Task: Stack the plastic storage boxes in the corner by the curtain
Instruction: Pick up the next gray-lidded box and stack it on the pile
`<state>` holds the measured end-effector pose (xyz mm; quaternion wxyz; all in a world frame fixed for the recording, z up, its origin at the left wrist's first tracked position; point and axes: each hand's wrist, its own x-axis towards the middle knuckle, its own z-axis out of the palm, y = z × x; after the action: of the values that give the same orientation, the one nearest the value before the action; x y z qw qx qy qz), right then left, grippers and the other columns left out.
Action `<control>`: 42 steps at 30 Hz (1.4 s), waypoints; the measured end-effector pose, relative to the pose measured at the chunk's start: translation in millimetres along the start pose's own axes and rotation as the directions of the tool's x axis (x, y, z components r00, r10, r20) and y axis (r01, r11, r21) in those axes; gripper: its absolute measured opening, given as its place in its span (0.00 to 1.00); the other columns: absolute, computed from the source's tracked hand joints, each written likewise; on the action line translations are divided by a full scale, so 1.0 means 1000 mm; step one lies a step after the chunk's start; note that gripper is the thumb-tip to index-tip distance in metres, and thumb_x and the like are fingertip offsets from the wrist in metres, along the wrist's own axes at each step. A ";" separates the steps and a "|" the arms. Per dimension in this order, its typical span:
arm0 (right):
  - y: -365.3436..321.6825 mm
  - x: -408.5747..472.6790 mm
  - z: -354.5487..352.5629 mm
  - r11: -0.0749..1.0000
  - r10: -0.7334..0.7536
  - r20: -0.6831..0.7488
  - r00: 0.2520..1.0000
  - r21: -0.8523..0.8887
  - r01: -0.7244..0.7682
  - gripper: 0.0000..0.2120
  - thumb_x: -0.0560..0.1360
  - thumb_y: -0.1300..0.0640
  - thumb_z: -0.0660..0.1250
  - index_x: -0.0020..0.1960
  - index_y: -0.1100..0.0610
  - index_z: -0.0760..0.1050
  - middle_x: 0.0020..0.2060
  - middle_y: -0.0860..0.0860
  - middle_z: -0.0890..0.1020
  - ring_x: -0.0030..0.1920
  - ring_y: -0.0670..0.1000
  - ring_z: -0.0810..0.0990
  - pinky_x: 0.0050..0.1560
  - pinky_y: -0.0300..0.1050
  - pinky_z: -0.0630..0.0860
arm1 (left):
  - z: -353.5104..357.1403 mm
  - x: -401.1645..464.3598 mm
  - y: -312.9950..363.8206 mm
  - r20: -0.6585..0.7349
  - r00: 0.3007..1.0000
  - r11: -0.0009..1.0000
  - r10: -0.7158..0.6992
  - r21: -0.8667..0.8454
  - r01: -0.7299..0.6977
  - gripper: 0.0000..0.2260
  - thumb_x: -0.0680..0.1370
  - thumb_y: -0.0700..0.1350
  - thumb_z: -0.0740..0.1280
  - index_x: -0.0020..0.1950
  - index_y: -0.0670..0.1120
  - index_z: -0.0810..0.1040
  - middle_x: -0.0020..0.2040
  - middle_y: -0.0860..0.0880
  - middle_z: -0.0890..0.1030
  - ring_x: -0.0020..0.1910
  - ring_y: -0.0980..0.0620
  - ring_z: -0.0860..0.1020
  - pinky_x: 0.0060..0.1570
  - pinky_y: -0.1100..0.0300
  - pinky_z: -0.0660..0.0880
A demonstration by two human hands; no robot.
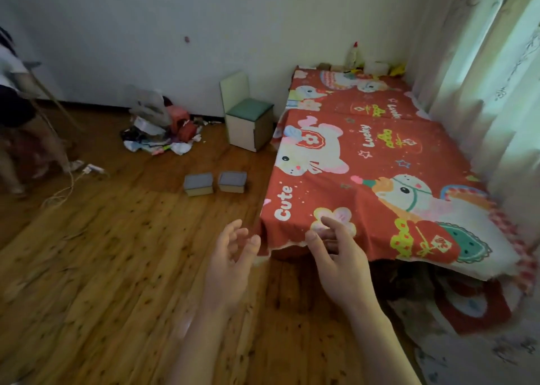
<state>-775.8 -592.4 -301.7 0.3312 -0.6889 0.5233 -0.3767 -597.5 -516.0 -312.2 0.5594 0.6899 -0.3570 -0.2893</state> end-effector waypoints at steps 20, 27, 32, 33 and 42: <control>-0.052 0.094 0.147 1.000 0.001 0.165 0.986 -0.023 0.003 0.25 0.76 0.36 0.63 0.69 0.47 0.70 0.48 0.36 0.76 0.48 0.37 0.76 0.44 0.36 0.76 | -0.105 0.130 -0.041 -0.085 0.993 0.996 -0.085 -0.019 0.084 0.28 0.68 0.73 0.63 0.66 0.66 0.69 0.56 0.70 0.75 0.54 0.74 0.73 0.47 0.67 0.70; -0.093 0.135 0.219 0.999 0.020 0.126 0.992 -0.029 -0.017 0.33 0.71 0.30 0.58 0.70 0.46 0.69 0.48 0.33 0.75 0.47 0.34 0.76 0.40 0.29 0.70 | -0.158 0.212 -0.051 -0.028 0.996 0.996 -0.086 -0.042 0.085 0.28 0.68 0.70 0.64 0.66 0.64 0.71 0.56 0.67 0.77 0.53 0.72 0.74 0.48 0.67 0.70; -0.115 0.159 0.264 0.999 0.032 0.092 0.995 -0.043 -0.028 0.31 0.74 0.32 0.59 0.71 0.47 0.69 0.48 0.33 0.76 0.48 0.31 0.75 0.36 0.27 0.70 | -0.197 0.265 -0.060 -0.008 0.998 0.997 -0.064 -0.032 0.064 0.26 0.69 0.69 0.64 0.66 0.64 0.71 0.58 0.66 0.76 0.56 0.70 0.73 0.51 0.65 0.70; -0.116 0.163 0.270 0.999 0.037 0.090 0.995 -0.041 -0.033 0.30 0.74 0.33 0.60 0.71 0.47 0.69 0.48 0.34 0.77 0.48 0.30 0.75 0.36 0.27 0.70 | -0.203 0.272 -0.061 -0.006 0.998 0.998 -0.062 -0.030 0.062 0.25 0.70 0.69 0.64 0.65 0.65 0.70 0.57 0.67 0.76 0.55 0.72 0.73 0.51 0.65 0.70; -0.128 0.212 0.326 0.997 0.032 0.069 0.997 -0.073 -0.027 0.35 0.71 0.28 0.56 0.71 0.46 0.68 0.47 0.31 0.76 0.47 0.31 0.76 0.35 0.27 0.70 | -0.230 0.340 -0.073 -0.012 0.998 0.998 -0.060 -0.034 0.059 0.29 0.68 0.72 0.64 0.67 0.63 0.71 0.57 0.67 0.76 0.54 0.73 0.73 0.51 0.64 0.72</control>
<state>-397.0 -748.4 -318.0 0.3298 -0.7055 0.5346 -0.3282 -204.6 -654.9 -336.0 0.5643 0.6926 -0.3278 -0.3074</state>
